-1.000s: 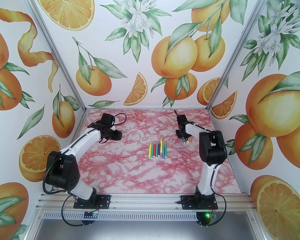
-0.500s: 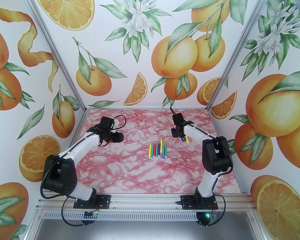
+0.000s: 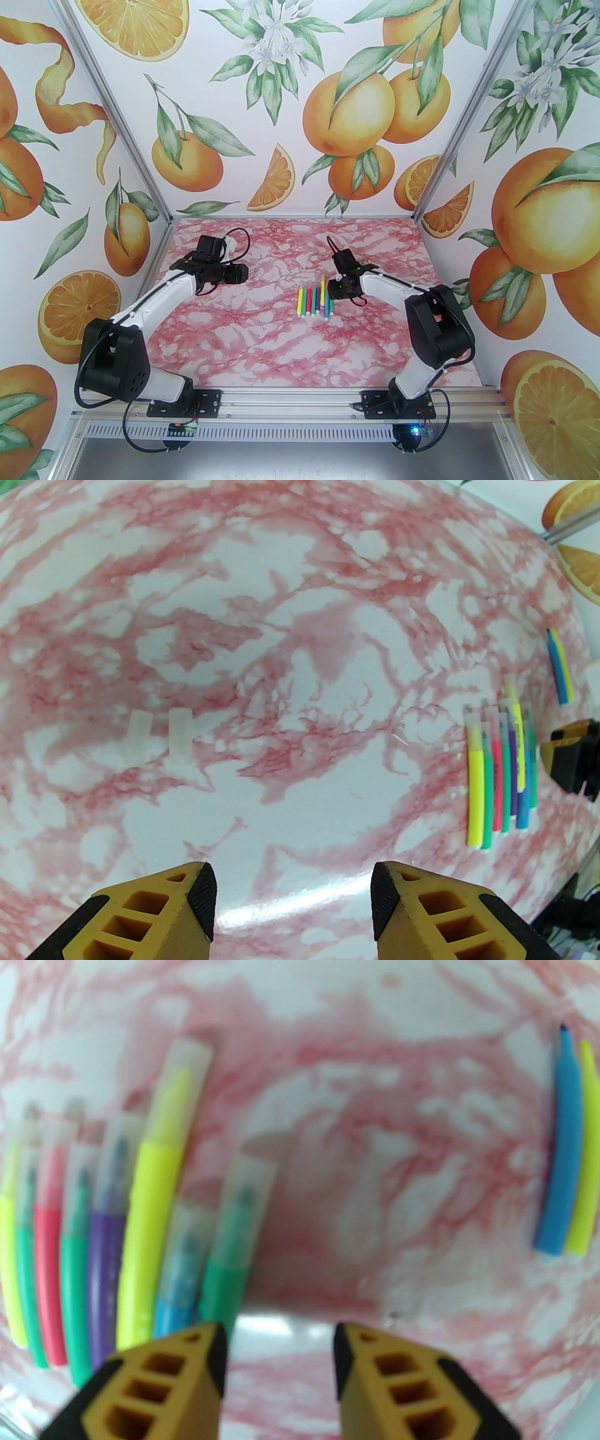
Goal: Open the pen caps
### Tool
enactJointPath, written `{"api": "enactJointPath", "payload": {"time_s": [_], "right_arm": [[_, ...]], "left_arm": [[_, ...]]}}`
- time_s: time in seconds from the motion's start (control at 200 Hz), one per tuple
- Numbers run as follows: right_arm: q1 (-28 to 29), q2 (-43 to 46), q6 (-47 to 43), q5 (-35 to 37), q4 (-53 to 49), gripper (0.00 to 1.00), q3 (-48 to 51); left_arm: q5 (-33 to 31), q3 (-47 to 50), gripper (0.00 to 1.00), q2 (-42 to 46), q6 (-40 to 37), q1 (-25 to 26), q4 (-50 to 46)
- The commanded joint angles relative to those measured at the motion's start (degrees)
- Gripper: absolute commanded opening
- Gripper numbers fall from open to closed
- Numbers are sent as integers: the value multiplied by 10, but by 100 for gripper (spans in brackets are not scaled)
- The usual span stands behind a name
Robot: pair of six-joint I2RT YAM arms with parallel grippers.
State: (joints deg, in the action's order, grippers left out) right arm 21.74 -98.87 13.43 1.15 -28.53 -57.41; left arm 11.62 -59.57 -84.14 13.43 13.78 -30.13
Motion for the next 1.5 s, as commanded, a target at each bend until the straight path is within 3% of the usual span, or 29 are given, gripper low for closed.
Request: {"api": "enactJointPath", "payload": {"time_s": [0.0, 0.5, 0.976, 1.496], "right_arm": [[5, 24, 27, -26, 41, 43, 17], [11, 47, 35, -53, 42, 43, 27], [13, 10, 42, -79, 79, 42, 46], [13, 2, 49, -55, 75, 40, 50]], "left_arm": [[14, 6, 60, 9, 13, -1, 28], [19, 9, 61, 2, 17, -1, 31], [15, 13, 62, 13, 12, -1, 25], [15, 13, 62, 6, 10, -1, 24]]}}
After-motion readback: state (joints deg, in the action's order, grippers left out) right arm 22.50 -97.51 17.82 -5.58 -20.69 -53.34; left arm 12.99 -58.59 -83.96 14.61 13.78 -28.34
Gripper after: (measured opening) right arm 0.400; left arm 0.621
